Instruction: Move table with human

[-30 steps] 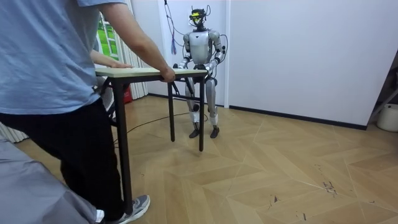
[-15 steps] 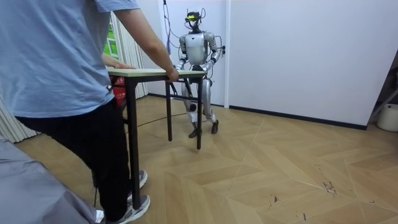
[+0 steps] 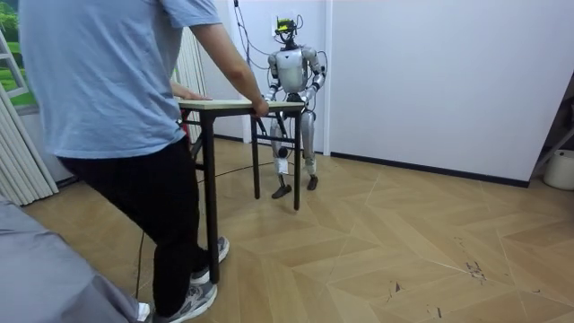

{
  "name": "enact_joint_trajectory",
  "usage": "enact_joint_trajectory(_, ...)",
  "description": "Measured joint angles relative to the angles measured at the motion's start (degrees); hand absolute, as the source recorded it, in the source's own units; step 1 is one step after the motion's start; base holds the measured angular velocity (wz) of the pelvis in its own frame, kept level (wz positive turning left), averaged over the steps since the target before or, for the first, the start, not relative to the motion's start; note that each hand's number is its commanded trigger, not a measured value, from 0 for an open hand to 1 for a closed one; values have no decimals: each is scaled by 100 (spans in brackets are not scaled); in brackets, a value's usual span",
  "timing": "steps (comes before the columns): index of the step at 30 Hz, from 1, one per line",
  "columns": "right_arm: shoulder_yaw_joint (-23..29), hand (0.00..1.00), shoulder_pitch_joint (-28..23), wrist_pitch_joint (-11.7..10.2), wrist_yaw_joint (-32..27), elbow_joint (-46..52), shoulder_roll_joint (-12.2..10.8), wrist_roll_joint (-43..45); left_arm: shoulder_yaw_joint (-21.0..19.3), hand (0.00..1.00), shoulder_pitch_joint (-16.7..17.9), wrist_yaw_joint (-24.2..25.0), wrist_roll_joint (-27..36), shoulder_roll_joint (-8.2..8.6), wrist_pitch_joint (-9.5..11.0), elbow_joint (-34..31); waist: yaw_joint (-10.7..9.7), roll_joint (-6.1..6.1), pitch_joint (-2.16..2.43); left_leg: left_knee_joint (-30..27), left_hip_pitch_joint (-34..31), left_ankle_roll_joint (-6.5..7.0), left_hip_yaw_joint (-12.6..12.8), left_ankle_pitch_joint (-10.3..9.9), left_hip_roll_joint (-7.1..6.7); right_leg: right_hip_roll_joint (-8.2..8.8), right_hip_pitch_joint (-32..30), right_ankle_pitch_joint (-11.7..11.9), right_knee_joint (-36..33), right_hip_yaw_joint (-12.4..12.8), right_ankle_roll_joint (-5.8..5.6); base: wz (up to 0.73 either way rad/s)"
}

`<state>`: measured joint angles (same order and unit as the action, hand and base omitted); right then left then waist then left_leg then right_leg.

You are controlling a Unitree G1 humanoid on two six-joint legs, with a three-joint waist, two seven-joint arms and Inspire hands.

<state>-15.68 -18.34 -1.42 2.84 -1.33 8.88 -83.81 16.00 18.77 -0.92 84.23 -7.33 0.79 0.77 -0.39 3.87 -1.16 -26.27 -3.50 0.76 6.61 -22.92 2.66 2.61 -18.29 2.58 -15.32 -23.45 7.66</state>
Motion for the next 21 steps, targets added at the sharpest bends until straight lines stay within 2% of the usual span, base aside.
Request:
enact_joint_trajectory(1, 40, 100, -66, 59, 17, 0, -2, 18, 1, 100, 66, 0, 8, 2, -36, 0, -45, -19, 5, 23, -27, 82, 46, 94, -122, 116, 3, 136, 72, 23, -106, -4)
enact_joint_trajectory(2, 53, 100, -94, 83, 21, -1, 0, 37, 2, 100, 93, 0, 10, 0, -55, 0, -56, -37, -1, 31, -41, 123, 50, 139, -171, 168, -2, 197, 79, 56, -198, 0)
enact_joint_trajectory(3, 64, 100, -142, 116, 21, -1, -1, 45, 9, 100, 136, 0, 10, 2, -63, 0, -99, -68, -2, 37, -100, 205, 106, 229, -260, 219, -16, 350, 184, 175, -492, 0)
enact_joint_trajectory(4, 100, 100, -153, 169, 20, -1, -19, 50, 13, 100, 157, 0, 8, 0, -63, -2, -127, -84, -2, 43, -194, 278, 124, 334, -318, 277, -16, 514, 335, 235, -989, 3)
enact_joint_trajectory(5, 123, 100, -154, 201, 20, -1, -30, 57, 13, 100, 155, 1, 8, -3, -63, -2, -155, -108, -7, 59, -240, 324, 129, 397, -359, 329, -23, 586, 380, 247, -1171, 19)
enact_joint_trajectory(6, 155, 100, -156, 267, 17, -1, -31, 37, 13, 100, 147, 1, 1, -9, -63, -4, -238, -157, -7, 58, -340, 396, 183, 489, -389, 453, -112, 633, 139, 300, -1256, 51)
enact_joint_trajectory(7, 197, 100, -208, 271, 19, 5, -30, 29, 43, 100, 121, -20, -6, -2, -77, -4, -375, -175, -3, 63, -424, 481, 274, 561, -362, 688, -243, 150, -800, 431, -932, 68)
enact_joint_trajectory(8, 228, 100, -240, 277, 22, 16, -36, 4, 56, 100, 97, -34, -18, -6, -95, -4, -467, -186, -1, 77, -467, 495, 324, 622, -334, 818, -257, -166, -1309, 523, -910, 90)
enact_joint_trajectory(9, 248, 100, -301, 274, 32, 50, -38, -104, 80, 100, 37, -37, -76, -42, -119, -8, -551, -282, 8, 192, -514, 513, 526, 766, -325, 1069, -243, -697, -2146, 805, -949, 68)
enact_joint_trajectory(10, 242, 100, -322, 269, 36, 52, -27, -196, 96, 100, 1, -38, -194, -50, -118, -9, -509, -343, 11, 349, -527, 523, 686, 917, -317, 1247, -122, -1005, -2724, 1015, -1034, 44)
enact_joint_trajectory(12, 203, 100, -319, 218, 36, 71, -26, -222, 77, 100, 1, -37, -235, -42, -117, -35, -378, -364, 14, 519, -538, 525, 818, 1067, -286, 1436, 263, -1158, -3327, 1121, -1077, -12)
enact_joint_trajectory(14, 93, 100, -320, 143, -24, 155, -10, -330, 42, 100, 4, -30, -268, -86, -117, -112, -280, -450, 25, 544, -637, 495, 839, 1159, -275, 1488, 704, -1067, -3541, 1310, -1134, -15)
enact_joint_trajectory(15, 68, 100, -307, 121, -27, 163, -26, -389, 9, 100, -2, -30, -337, -90, -116, -170, -224, -528, 2, 504, -697, 424, 845, 1220, -259, 1404, 764, -1074, -3333, 1281, -1226, 0)
enact_joint_trajectory(16, 68, 100, -323, 120, -27, 161, -28, -423, 4, 100, 21, -12, -450, -66, -114, -198, -218, -501, 24, 568, -773, 415, 719, 1293, -234, 1210, 739, -979, -3108, 1287, -1378, 0)
enact_joint_trajectory(17, 68, 100, -325, 127, -27, 162, -37, -441, -1, 100, 36, -6, -521, -42, -111, -201, -197, -458, 71, 677, -812, 405, 669, 1353, -200, 1069, 744, -917, -2938, 1384, -1499, -8)
enact_joint_trajectory(18, 83, 100, -311, 144, -27, 178, -24, -448, -11, 100, 50, -6, -604, 5, -74, -222, -128, -409, 111, 949, -849, 436, 764, 1533, -55, 903, 786, -855, -2729, 1554, -1563, 0)
enact_joint_trajectory(19, 72, 100, -329, 136, -29, 210, -135, -406, -35, 100, 30, -5, -613, -27, -30, -257, -181, -589, 112, 1092, -817, 454, 1070, 1674, -85, 1084, 862, -854, -3132, 1572, -1478, 5)
enact_joint_trajectory(20, 70, 100, -332, 125, -31, 214, -189, -388, -57, 100, -3, -7, -615, -42, -31, -257, -188, -707, 107, 1105, -791, 474, 1157, 1704, -157, 1190, 968, -847, -3312, 1566, -1449, 9)
enact_joint_trajectory(21, 70, 100, -301, 124, -52, 219, -234, -403, -90, 100, -52, -7, -624, -55, -33, -260, -124, -884, 109, 964, -863, 493, 1260, 1708, -274, 1324, 1234, -936, -3218, 1564, -1395, -19)
